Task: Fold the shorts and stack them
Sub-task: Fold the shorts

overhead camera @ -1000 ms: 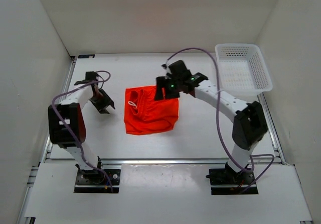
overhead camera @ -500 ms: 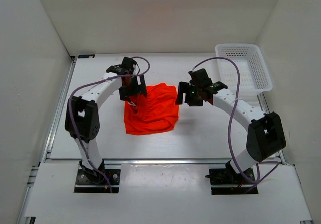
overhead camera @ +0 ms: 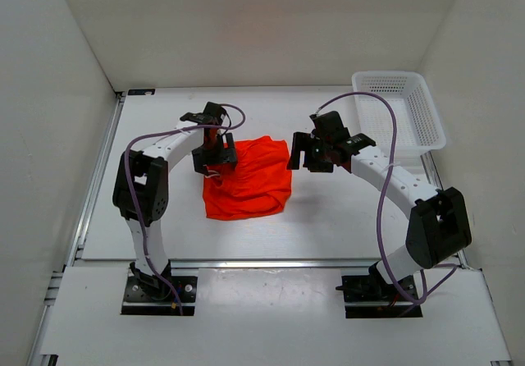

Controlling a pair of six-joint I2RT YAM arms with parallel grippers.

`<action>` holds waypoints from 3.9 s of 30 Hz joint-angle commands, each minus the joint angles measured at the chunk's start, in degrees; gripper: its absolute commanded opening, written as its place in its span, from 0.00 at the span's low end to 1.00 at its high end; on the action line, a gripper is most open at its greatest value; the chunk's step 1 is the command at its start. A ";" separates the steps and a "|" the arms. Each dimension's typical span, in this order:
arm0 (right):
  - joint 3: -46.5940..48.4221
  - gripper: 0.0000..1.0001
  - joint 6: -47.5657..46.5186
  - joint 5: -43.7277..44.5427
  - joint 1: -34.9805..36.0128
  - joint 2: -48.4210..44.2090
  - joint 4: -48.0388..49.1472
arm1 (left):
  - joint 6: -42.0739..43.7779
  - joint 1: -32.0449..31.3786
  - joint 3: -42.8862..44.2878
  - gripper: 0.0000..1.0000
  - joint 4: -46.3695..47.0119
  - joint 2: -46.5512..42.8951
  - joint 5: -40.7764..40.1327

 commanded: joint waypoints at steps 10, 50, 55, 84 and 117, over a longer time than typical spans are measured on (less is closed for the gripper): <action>-0.58 0.84 -0.04 1.79 -0.20 -1.36 -1.28 | 0.68 0.43 -0.99 0.26 2.86 -0.24 1.52; 4.00 0.00 5.59 -5.34 2.70 23.18 12.26 | 7.37 12.29 -4.07 0.10 2.86 -14.92 27.18; -1.27 0.00 5.59 3.54 1.55 12.81 7.16 | 5.61 8.78 -2.14 0.10 2.86 -14.92 29.19; 2.24 0.91 1.63 3.21 2.16 6.21 -0.58 | -9.41 4.12 -18.83 0.72 1.89 -31.61 7.59; 3.72 0.61 4.44 -1.04 5.86 12.03 1.54 | 4.01 2.01 1.79 0.18 1.81 -4.28 6.35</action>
